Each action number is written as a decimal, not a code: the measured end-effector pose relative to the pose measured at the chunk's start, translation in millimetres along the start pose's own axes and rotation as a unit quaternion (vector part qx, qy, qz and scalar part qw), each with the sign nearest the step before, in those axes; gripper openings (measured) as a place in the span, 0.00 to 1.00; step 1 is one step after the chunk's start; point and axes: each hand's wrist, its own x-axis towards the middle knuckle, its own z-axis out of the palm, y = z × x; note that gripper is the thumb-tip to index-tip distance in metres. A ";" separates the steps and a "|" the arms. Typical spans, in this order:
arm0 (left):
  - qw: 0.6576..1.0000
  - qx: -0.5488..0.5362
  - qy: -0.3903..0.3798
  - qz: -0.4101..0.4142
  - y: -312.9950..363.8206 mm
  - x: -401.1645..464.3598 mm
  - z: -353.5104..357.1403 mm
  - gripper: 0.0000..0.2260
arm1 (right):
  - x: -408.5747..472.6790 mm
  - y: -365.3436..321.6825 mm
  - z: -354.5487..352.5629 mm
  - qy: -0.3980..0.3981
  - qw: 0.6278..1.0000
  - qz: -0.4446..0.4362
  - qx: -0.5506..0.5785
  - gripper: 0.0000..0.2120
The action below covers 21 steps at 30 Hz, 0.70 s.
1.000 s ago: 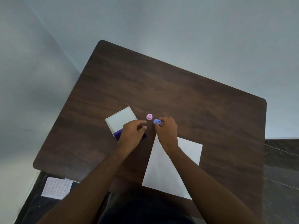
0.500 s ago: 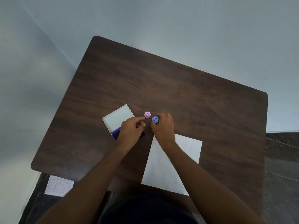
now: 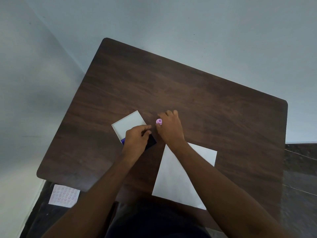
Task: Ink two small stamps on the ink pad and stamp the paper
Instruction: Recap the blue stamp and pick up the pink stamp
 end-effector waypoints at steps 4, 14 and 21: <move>1.000 -0.012 0.004 0.005 -0.1 -0.9 -1.9 0.11 | -0.4 -4.3 -3.8 0.005 1.000 -0.013 0.009 0.11; 0.991 -0.109 0.060 0.044 0.4 -12.6 -11.6 0.14 | -30.6 -11.1 -30.4 -0.046 0.882 0.210 0.419 0.11; 0.992 -0.099 0.025 0.080 3.2 -24.3 -19.5 0.21 | -50.3 -8.6 -44.8 -0.109 0.842 0.194 0.492 0.12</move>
